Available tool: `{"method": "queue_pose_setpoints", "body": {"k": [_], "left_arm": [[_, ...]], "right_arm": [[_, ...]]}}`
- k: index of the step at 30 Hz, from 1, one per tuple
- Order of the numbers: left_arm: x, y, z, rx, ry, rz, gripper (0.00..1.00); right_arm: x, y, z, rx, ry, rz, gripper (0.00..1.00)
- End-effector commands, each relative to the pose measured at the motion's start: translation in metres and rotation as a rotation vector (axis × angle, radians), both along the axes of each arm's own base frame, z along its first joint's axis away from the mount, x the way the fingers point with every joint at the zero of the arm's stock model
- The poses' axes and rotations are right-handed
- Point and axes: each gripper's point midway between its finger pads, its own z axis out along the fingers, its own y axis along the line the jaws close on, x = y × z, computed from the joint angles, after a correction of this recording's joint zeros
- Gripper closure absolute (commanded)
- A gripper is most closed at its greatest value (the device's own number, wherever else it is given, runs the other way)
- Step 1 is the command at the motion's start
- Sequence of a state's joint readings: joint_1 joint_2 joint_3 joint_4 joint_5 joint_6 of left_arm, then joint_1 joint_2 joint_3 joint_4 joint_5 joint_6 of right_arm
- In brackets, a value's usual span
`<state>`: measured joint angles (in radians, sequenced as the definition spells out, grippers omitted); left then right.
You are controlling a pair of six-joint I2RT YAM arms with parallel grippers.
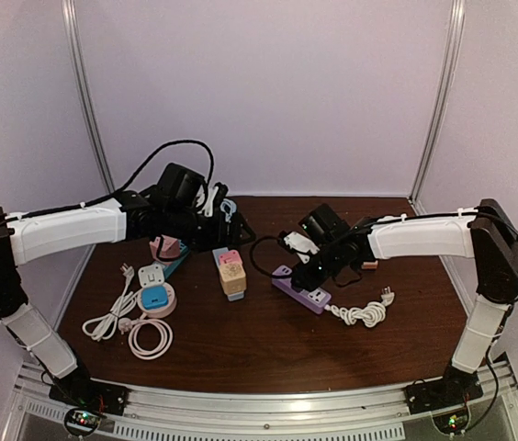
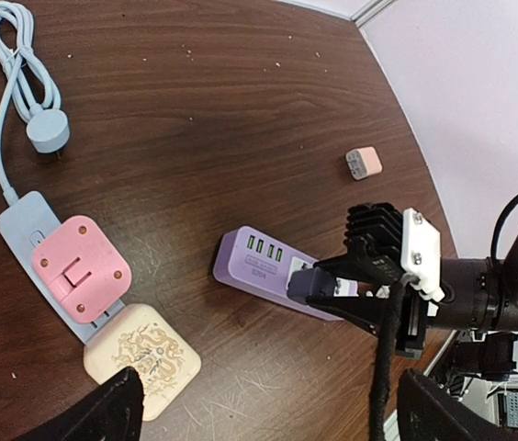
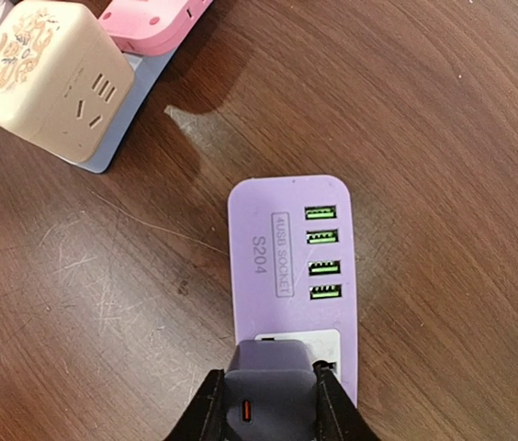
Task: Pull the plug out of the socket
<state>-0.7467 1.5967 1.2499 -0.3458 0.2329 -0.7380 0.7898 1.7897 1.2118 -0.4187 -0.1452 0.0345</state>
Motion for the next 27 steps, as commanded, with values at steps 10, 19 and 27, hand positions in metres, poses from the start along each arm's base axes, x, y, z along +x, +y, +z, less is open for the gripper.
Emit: {"method": "queue_pose_setpoints", "body": {"k": [10, 19, 27], "left_arm": [[0.001, -0.014, 0.008, -0.075, 0.000, -0.047, 0.02], [0.004, -0.067, -0.009, -0.180, 0.092, -0.094, 0.22], [-0.001, -0.113, -0.026, -0.248, 0.149, -0.141, 0.48]], "right_arm": [[0.009, 0.007, 0.034, 0.118, -0.041, -0.072, 0.86], [-0.011, -0.015, 0.037, 0.164, -0.061, -0.187, 0.89], [-0.025, -0.040, 0.034, 0.149, -0.065, -0.243, 0.90]]}}
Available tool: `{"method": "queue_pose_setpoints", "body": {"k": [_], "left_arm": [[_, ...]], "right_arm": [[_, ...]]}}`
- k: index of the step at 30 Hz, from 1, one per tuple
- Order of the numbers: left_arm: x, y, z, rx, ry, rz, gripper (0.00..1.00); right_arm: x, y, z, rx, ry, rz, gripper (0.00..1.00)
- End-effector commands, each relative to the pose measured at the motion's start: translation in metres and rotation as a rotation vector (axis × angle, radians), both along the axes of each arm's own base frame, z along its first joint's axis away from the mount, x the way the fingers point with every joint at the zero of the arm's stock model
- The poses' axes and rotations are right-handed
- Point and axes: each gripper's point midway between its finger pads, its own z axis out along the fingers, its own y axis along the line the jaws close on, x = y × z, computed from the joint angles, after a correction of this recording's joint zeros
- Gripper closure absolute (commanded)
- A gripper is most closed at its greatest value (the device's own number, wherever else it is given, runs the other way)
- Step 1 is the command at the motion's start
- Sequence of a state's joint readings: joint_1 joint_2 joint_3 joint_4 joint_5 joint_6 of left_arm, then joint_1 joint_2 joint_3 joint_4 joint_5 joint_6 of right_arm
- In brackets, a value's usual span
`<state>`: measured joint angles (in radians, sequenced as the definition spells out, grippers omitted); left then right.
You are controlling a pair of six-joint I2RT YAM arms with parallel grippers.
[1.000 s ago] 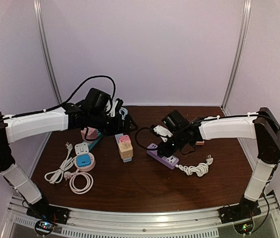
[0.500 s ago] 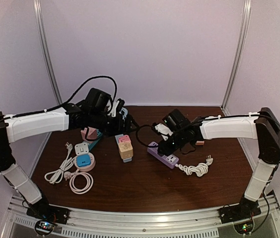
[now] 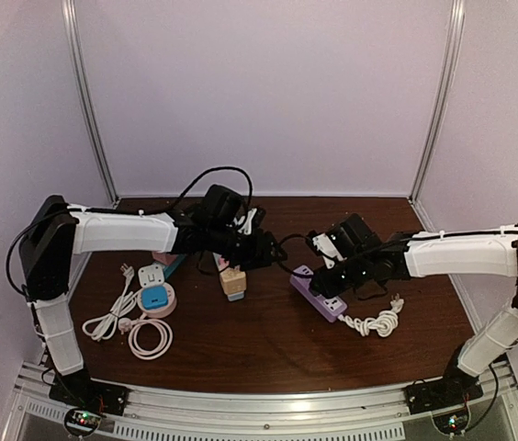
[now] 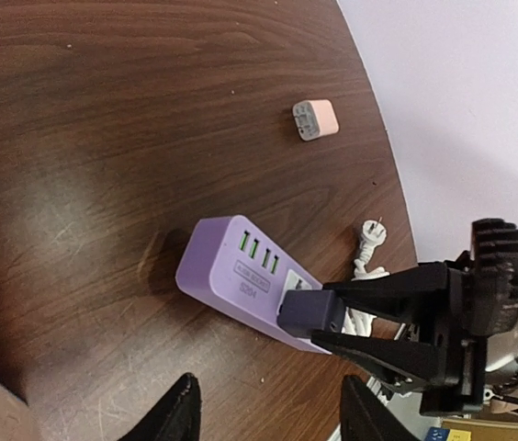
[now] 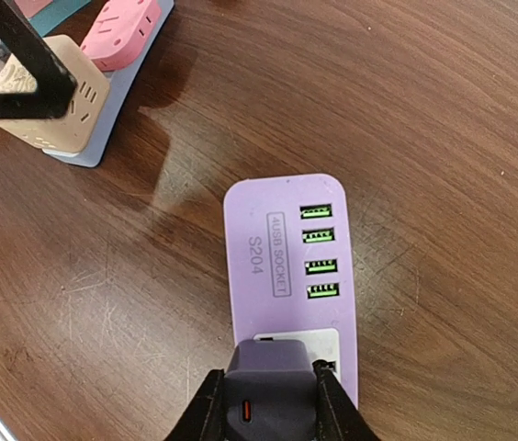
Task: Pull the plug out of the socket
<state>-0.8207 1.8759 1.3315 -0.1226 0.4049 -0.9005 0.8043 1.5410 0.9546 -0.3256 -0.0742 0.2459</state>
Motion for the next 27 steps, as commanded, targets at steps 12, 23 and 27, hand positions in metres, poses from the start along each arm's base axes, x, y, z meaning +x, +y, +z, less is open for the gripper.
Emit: {"method": "queue_pose_setpoints", "body": {"k": [12, 23, 27], "left_arm": [[0.004, -0.057, 0.010, -0.188, 0.062, -0.023, 0.80], [0.004, -0.085, -0.023, -0.182, 0.123, -0.029, 0.90], [0.003, -0.086, -0.040, -0.155, 0.153, -0.016, 0.92]], "right_arm": [[0.007, 0.001, 0.020, 0.054, -0.045, -0.070, 0.90], [0.012, 0.008, 0.021, 0.057, -0.042, -0.072, 0.90], [0.013, 0.008, 0.020, 0.048, -0.040, -0.072, 0.90]]}}
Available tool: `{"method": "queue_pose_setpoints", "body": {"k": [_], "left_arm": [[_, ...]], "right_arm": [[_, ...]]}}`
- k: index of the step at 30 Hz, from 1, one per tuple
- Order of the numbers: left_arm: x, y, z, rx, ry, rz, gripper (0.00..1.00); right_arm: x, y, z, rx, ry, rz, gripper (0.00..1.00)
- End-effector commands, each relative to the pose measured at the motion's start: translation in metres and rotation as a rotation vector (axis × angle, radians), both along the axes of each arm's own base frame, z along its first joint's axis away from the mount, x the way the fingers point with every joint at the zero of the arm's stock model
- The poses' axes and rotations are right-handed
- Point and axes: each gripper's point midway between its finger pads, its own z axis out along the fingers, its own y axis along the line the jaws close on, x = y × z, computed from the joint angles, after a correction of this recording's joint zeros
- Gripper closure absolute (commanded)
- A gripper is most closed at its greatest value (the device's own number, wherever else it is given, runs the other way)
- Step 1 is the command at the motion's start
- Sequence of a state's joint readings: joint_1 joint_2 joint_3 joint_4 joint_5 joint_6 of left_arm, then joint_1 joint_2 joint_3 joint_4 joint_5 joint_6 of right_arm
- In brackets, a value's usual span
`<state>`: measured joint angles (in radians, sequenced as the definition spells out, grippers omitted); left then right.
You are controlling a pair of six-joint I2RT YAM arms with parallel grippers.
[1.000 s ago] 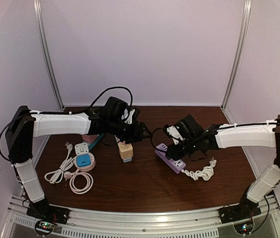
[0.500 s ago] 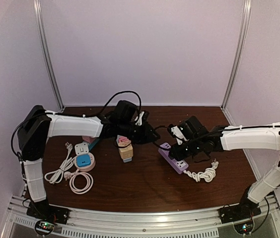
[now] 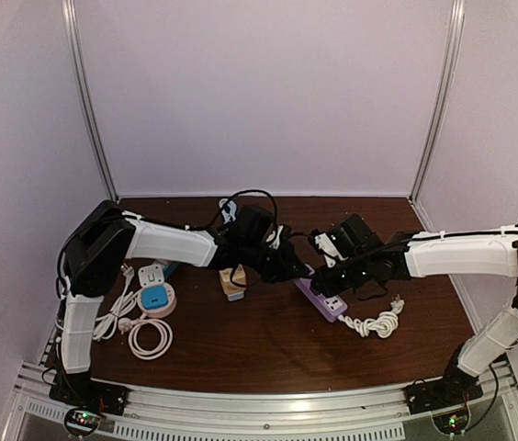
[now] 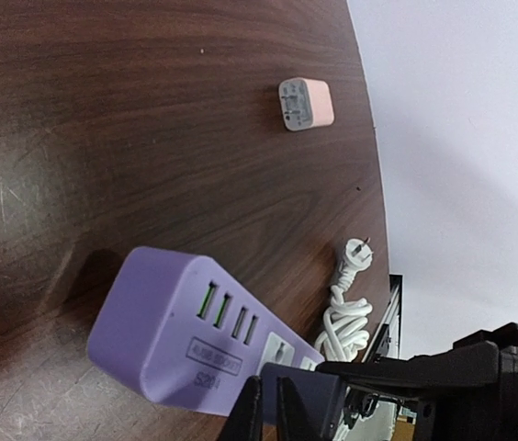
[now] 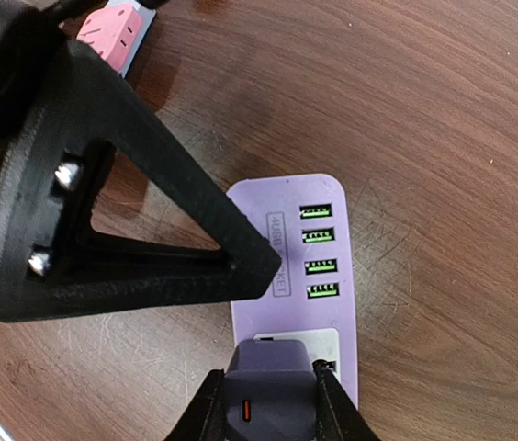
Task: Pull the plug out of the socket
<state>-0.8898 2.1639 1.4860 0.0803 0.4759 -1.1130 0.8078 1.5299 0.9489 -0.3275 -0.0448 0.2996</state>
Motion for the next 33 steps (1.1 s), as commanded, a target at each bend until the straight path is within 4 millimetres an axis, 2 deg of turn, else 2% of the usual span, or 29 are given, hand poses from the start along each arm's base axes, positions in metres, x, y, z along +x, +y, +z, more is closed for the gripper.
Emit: {"method": "queue_pose_setpoints", "body": {"k": [1, 6, 25, 29, 33], "left_arm": [[0.003, -0.011, 0.005, -0.034, -0.004, 0.001, 0.92], [0.004, -0.007, -0.012, 0.014, 0.007, 0.006, 0.94], [-0.001, 0.003, -0.050, 0.142, 0.042, 0.001, 0.96], [0.000, 0.002, -0.043, 0.131, 0.031, -0.007, 0.97], [0.005, -0.004, -0.022, 0.116, -0.019, -0.022, 0.96]], "right_arm": [[0.012, 0.012, 0.018, 0.034, -0.043, -0.014, 0.90], [0.013, 0.016, 0.020, 0.032, -0.042, -0.005, 0.90], [0.021, 0.019, 0.015, -0.039, -0.031, 0.011, 0.91], [0.021, 0.017, 0.019, -0.046, -0.032, 0.014, 0.91], [0.022, 0.009, 0.030, -0.038, -0.038, -0.003, 0.91]]}}
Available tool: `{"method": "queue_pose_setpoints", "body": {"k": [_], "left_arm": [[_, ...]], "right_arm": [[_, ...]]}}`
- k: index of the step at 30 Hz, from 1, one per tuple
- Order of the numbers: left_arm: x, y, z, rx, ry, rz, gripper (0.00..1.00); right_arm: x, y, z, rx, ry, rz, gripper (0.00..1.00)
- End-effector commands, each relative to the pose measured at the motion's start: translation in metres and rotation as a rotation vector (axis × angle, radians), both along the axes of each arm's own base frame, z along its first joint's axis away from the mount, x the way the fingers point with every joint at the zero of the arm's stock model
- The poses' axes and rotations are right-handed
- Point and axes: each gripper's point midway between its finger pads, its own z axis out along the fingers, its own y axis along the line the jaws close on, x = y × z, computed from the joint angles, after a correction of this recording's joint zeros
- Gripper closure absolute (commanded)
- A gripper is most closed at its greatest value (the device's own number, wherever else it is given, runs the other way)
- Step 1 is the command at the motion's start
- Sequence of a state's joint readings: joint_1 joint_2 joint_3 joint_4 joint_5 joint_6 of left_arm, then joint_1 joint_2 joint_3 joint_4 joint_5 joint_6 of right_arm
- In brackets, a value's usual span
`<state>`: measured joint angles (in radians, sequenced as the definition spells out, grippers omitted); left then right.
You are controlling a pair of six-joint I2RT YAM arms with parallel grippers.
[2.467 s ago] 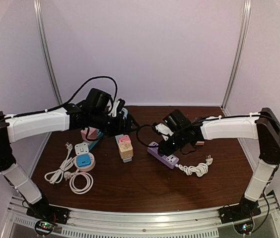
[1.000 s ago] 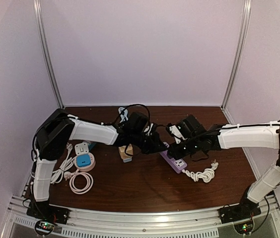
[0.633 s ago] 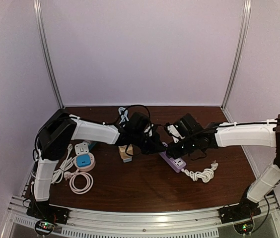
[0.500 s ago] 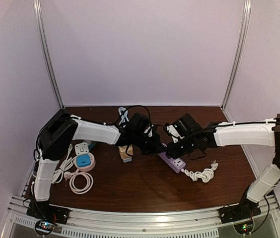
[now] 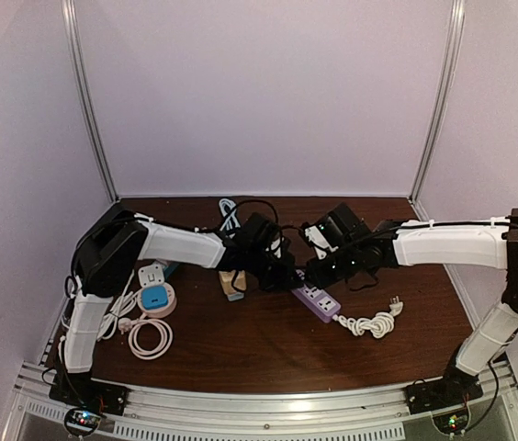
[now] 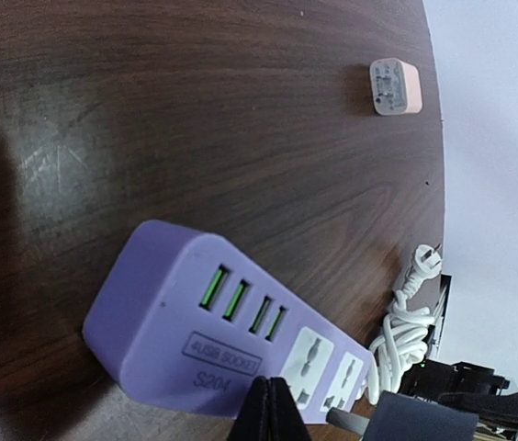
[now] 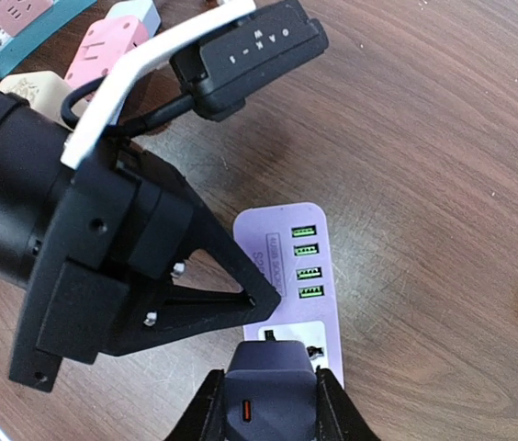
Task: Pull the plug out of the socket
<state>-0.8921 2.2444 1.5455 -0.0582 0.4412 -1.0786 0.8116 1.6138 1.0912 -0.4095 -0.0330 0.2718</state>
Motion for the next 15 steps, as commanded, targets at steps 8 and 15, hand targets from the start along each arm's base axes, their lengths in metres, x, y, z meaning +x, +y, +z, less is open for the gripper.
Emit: {"method": "queue_pose_setpoints", "body": {"k": [8, 15], "left_arm": [[0.015, -0.009, 0.094, -0.042, -0.212, -0.052, 0.92], [0.015, 0.024, 0.153, 0.013, -0.359, -0.049, 0.84]], "right_arm": [[0.031, -0.048, 0.056, 0.099, -0.093, -0.156, 0.90], [0.074, -0.087, 0.069, 0.268, -0.088, -0.268, 0.90]]}}
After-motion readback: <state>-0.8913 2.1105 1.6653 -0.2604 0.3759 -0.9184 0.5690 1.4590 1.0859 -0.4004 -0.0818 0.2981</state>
